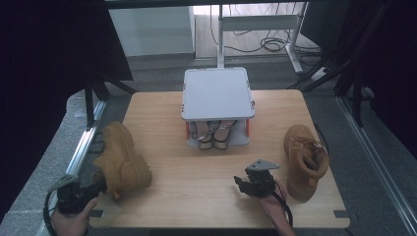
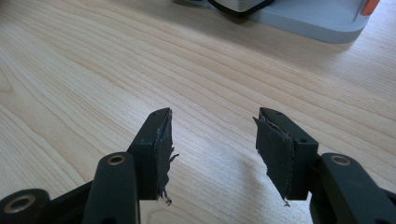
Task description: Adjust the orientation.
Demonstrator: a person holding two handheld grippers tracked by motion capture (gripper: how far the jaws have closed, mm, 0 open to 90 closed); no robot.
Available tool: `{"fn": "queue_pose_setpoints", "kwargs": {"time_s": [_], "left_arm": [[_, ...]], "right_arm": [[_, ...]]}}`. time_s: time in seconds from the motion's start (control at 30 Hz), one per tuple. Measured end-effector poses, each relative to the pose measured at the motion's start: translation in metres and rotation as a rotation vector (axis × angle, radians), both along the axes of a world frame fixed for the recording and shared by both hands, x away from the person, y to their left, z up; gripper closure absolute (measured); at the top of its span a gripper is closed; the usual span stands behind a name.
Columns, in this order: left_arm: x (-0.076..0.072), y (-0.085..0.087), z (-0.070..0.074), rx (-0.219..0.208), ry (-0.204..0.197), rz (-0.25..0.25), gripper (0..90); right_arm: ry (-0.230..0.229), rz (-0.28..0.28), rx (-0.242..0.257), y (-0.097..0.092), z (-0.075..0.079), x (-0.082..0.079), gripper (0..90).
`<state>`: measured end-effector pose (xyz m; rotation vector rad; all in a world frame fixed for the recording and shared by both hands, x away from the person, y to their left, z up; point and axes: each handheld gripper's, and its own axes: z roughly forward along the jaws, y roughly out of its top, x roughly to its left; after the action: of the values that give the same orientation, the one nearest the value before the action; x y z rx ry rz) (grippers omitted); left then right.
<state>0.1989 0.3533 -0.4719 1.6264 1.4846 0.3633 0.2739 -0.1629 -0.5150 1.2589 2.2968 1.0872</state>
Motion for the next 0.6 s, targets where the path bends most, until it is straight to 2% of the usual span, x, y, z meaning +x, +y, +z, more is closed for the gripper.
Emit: {"fn": "queue_pose_setpoints", "kwargs": {"time_s": [0.03,0.07,0.3,0.4,0.5,0.6], "left_arm": [[0.003,-0.005,0.000,-0.022,-0.022,-0.005,89.8],[0.005,-0.007,0.001,-0.027,-0.027,-0.004,89.9],[0.031,-0.033,0.018,-0.003,-0.052,-0.045,89.9],[0.050,-0.049,0.026,-0.001,-0.049,-0.080,89.9],[0.072,-0.072,0.032,0.015,-0.054,-0.124,89.8],[0.087,-0.090,0.037,0.058,-0.027,-0.136,89.3]], "right_arm": [[0.004,-0.001,0.003,-0.001,0.000,0.000,46.1],[0.007,0.002,0.013,-0.001,0.000,0.000,46.1],[0.005,0.001,0.011,-0.001,0.001,0.000,46.0],[0.005,-0.001,0.010,-0.001,0.001,0.000,46.0],[0.003,0.000,0.004,-0.001,0.000,0.000,45.9],[0.004,-0.001,0.001,0.000,-0.001,0.000,45.9]]}}
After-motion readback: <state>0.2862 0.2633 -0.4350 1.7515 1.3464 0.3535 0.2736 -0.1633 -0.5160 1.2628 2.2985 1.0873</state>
